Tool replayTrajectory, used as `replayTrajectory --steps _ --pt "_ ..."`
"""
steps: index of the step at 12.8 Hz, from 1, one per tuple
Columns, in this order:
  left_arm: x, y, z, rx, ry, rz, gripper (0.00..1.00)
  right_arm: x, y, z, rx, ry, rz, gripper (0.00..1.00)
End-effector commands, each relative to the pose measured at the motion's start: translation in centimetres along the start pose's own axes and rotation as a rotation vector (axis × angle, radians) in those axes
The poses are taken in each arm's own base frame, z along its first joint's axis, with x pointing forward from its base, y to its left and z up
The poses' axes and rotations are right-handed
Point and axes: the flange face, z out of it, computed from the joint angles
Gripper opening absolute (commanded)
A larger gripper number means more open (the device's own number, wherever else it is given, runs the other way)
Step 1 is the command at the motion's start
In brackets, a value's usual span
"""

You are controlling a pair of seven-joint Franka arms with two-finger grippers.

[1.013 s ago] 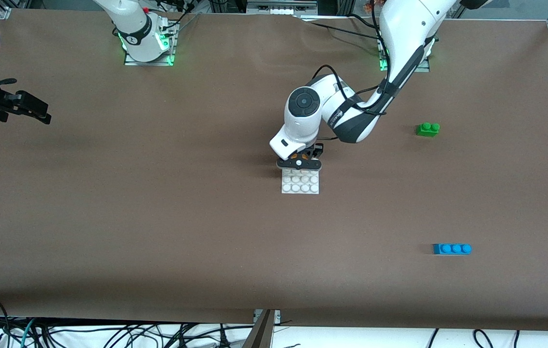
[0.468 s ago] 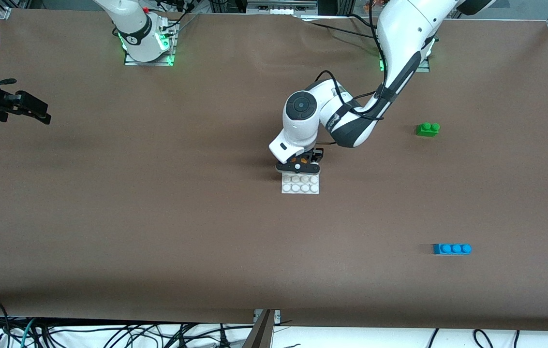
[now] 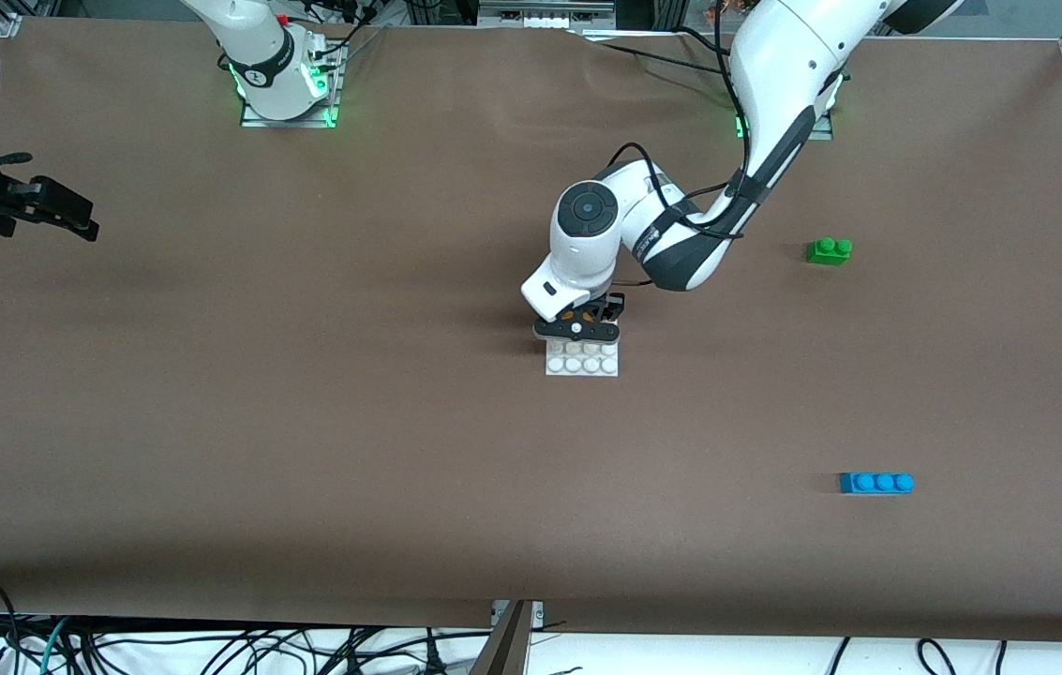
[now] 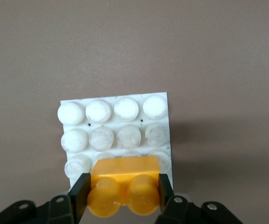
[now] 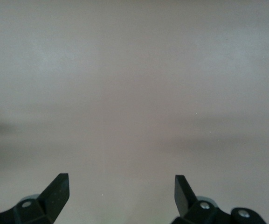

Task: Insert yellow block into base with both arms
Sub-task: 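Lower the yellow block and press it onto the plate studs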

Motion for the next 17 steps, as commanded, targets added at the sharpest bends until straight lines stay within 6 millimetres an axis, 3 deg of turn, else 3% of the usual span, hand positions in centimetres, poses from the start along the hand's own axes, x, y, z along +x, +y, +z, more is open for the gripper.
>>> replayTrajectory --steps 1,8,15,16,17 --pt "1.0 -0.2 0.0 0.029 0.046 0.017 0.45 0.2 0.3 -0.3 -0.002 -0.003 -0.008 1.00" --pt "0.1 0.3 2.0 0.047 0.025 0.031 0.45 0.3 0.2 -0.2 -0.002 -0.006 -0.010 1.00" --pt "0.1 0.2 2.7 0.051 0.017 0.032 0.48 0.3 0.2 -0.2 -0.002 -0.006 -0.011 1.00" --pt "0.2 0.1 2.4 0.050 0.020 0.030 0.91 0.3 0.2 -0.2 -0.001 -0.006 -0.010 1.00" --pt "0.3 0.1 1.9 0.052 0.023 0.033 1.00 0.3 0.1 -0.2 -0.001 -0.004 -0.011 1.00"
